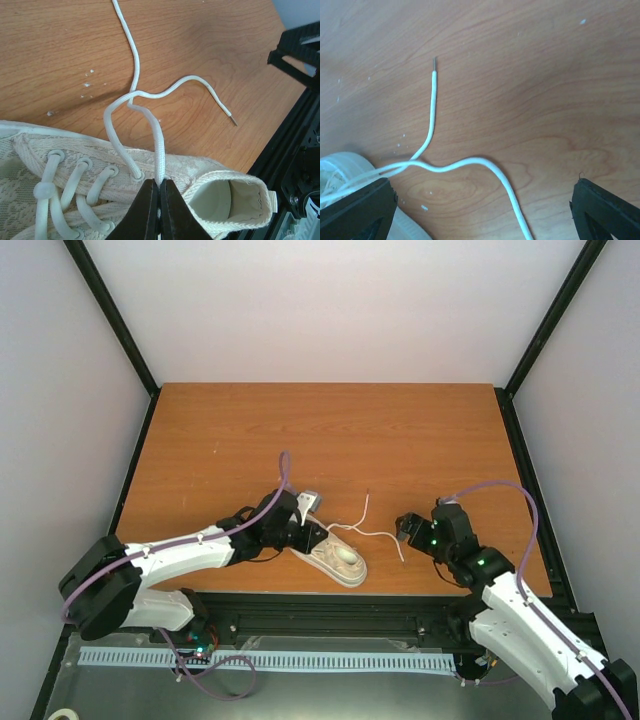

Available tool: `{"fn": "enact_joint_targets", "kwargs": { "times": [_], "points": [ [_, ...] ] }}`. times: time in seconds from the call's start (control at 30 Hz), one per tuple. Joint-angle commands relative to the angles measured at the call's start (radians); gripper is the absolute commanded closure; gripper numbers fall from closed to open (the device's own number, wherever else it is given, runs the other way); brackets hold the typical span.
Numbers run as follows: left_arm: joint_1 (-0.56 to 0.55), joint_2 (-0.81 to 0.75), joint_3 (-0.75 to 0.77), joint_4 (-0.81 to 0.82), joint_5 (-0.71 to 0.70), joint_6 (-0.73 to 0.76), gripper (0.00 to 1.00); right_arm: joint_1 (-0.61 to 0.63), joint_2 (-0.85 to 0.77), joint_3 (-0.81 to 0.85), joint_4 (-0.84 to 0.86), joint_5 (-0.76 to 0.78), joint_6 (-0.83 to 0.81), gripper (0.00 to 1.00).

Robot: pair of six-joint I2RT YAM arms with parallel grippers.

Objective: Tie the shoes

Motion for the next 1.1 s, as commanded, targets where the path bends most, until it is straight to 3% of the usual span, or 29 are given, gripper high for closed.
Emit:
{"fn": "enact_joint_targets", "kwargs": {
  "times": [0.0, 0.23, 0.43, 0.63, 0.97, 1.07],
  "points": [
    [-0.005, -0.048, 0.0, 0.04, 0.041, -0.003, 0.99, 0.007, 0.021, 0.069, -0.013, 0.082, -0.065, 0.04],
    [-0.005, -0.048, 0.013, 0.0, 0.026, 0.014, 0.99, 0.02, 0.356, 0.179, 0.119, -0.064, -0.202, 0.2],
    [-0.005, -0.027, 0.011, -0.006, 0.02, 0.001, 0.99, 0.12, 0.689, 0.373, 0.134, 0.063, -0.278, 0.28],
    [-0.005, -0.013, 0.009, -0.014, 0.008, -0.011, 0.99, 0.133, 0.976, 0.524, 0.134, 0.13, -0.295, 0.35],
    [-0.005, -0.031, -0.003, -0.032, -0.012, -0.024, 0.99, 0.134, 1.199, 0.644, 0.162, 0.135, -0.313, 0.55],
    [-0.005, -0.043, -0.008, -0.05, -0.029, -0.032, 0.93, 0.135, 1.244, 0.664, 0.156, 0.152, -0.317, 0.72]
  ]
}}
